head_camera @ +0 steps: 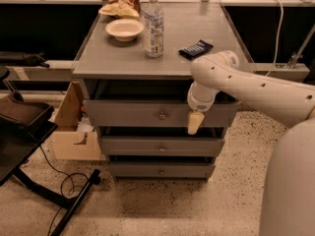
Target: Open top drawer
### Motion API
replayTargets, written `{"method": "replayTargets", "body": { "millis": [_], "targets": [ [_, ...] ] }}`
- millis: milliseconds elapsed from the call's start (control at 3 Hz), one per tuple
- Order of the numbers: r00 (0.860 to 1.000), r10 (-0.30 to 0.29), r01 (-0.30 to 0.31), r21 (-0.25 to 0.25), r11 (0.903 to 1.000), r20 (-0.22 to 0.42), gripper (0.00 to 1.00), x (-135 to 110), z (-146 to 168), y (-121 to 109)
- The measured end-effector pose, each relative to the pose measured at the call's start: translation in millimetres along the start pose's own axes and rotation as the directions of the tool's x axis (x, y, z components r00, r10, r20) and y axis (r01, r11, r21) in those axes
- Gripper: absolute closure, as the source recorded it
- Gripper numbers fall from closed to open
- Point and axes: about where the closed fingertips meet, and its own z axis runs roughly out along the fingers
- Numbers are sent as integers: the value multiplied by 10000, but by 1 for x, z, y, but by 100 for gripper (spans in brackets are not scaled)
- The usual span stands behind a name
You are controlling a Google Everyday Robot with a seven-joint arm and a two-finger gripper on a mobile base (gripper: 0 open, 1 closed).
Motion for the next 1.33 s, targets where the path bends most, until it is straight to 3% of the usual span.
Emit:
{"method": "replayTargets", "body": {
  "millis": [333,1000,1333],
  "targets": [
    [9994,304,-307,-148,9994,-180,41,16,0,21],
    [9991,337,-343,-234,9991,-241,87,18,-7,24],
    [9991,337,-342,-234,9991,-241,100,18,-11,22]
  ]
}}
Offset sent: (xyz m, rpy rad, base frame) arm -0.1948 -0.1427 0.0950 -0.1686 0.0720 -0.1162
